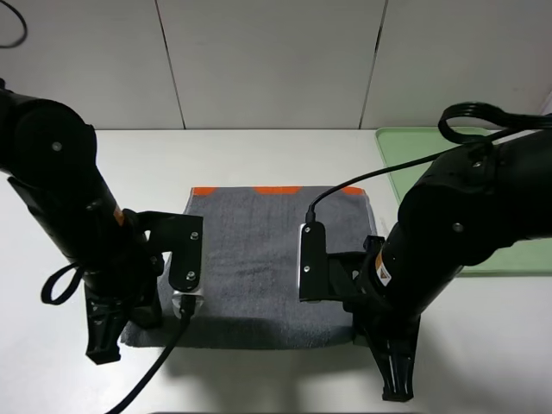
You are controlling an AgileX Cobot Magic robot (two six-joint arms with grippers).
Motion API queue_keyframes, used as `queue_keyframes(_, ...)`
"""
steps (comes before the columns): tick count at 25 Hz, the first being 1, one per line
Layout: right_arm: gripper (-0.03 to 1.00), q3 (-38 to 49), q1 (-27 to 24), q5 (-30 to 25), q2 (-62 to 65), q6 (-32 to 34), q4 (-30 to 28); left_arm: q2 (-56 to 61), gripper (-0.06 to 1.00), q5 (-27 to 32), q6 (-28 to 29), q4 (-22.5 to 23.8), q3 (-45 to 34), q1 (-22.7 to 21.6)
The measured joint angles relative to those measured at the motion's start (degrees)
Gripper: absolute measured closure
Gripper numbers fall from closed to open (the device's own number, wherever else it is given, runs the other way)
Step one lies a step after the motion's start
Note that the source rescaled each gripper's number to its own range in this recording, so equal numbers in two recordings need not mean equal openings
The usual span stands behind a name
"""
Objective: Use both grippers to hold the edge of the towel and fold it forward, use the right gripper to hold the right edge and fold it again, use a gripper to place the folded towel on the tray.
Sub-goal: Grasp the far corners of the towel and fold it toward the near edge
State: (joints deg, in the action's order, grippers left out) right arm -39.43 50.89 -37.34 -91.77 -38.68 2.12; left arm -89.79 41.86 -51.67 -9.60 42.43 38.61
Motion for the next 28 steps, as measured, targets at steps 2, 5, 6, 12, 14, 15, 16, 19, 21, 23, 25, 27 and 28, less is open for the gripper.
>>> queue_keyframes(2, 0.97, 0.0, 2.3, -1.3, 0.6, 1.2, 0.1, 2.0, 0.94, 2.4, 0.1, 0.0, 0.0, 0.1)
queue_keyframes(5, 0.97, -0.2, 4.5, -2.2, 1.7, 5.0, 0.3, 4.4, 0.94, 5.9, 0.1, -0.1, 0.0, 0.1)
queue_keyframes(6, 0.97, -0.4, 4.9, -2.7, 2.0, 6.2, 0.3, 5.1, 0.94, 7.0, 0.1, -0.1, 0.0, 0.1)
queue_keyframes(12, 0.97, -3.6, 5.4, -7.1, 3.6, 11.5, 0.6, 9.0, 0.94, 12.0, 0.2, -0.1, 0.0, 0.1)
queue_keyframes(14, 0.97, -5.0, 5.4, -8.7, 4.1, 12.5, 0.6, 10.0, 0.94, 13.1, 0.2, 0.0, 0.0, 0.1)
queue_keyframes(15, 0.97, -5.9, 5.4, -9.5, 4.3, 13.0, 0.6, 10.3, 0.94, 13.6, 0.2, 0.0, 0.0, 0.1)
queue_keyframes(16, 0.97, -6.8, 5.4, -10.1, 4.3, 13.3, 0.6, 10.6, 0.94, 14.0, 0.2, 0.1, 0.0, 0.1)
queue_keyframes(19, 0.97, -9.5, 5.4, -12.5, 4.3, 13.5, 0.6, 10.9, 0.94, 14.6, 0.2, 1.0, 0.0, 0.1)
queue_keyframes(21, 0.97, -11.1, 5.4, -13.2, 4.3, 13.6, 0.6, 11.0, 0.94, 14.7, 0.2, 2.3, 0.0, 0.1)
queue_keyframes(23, 0.97, -12.3, 5.4, -13.8, 4.3, 13.7, 0.7, 11.0, 0.94, 14.7, 0.2, 4.1, 0.0, 0.1)
queue_keyframes(25, 0.97, -13.0, 5.4, -13.8, 4.3, 13.7, 0.7, 11.0, 0.94, 14.6, 0.4, 5.9, 0.0, 0.1)
queue_keyframes(27, 0.97, -13.4, 5.4, -13.8, 4.3, 13.7, 0.7, 11.0, 0.94, 14.2, 0.9, 7.3, 0.0, -0.1)
queue_keyframes(28, 0.97, -13.5, 5.4, -13.8, 4.3, 13.7, 0.5, 11.1, 0.94, 13.6, 1.2, 7.8, 0.0, -0.4)
